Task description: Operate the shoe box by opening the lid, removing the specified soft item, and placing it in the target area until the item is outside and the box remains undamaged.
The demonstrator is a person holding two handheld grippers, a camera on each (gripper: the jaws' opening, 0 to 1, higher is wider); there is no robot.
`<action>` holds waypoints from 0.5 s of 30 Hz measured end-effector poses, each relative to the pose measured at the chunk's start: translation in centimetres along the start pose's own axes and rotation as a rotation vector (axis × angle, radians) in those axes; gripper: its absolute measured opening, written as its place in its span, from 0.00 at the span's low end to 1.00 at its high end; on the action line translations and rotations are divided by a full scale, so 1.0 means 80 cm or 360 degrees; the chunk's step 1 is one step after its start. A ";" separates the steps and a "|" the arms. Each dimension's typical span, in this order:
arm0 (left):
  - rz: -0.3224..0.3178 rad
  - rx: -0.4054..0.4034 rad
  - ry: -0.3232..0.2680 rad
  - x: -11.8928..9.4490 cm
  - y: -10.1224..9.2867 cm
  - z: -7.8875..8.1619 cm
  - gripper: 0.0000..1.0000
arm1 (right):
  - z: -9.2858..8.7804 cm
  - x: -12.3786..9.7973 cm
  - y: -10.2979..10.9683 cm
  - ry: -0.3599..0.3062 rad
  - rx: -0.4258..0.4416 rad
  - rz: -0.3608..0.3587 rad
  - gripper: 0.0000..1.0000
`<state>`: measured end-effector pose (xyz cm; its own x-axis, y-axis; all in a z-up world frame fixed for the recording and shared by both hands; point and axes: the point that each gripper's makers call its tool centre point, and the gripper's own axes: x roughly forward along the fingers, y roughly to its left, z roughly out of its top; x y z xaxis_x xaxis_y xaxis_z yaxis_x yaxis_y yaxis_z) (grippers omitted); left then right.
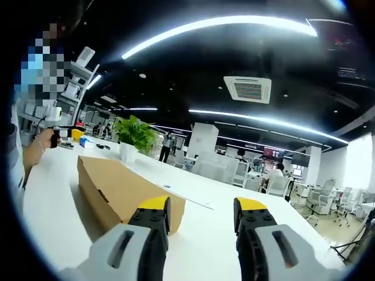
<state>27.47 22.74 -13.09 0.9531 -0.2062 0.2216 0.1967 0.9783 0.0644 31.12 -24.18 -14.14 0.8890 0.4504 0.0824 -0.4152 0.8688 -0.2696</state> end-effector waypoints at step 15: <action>-0.0189 -0.0086 0.0052 0.005 -0.029 -0.007 0.60 | -0.002 0.006 0.061 0.0023 0.0028 0.0363 0.39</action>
<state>27.54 20.37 -13.72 0.9291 -0.3210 0.1839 0.3201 0.9467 0.0354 29.54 -19.74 -15.61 0.7743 0.6328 0.0074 -0.6090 0.7483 -0.2631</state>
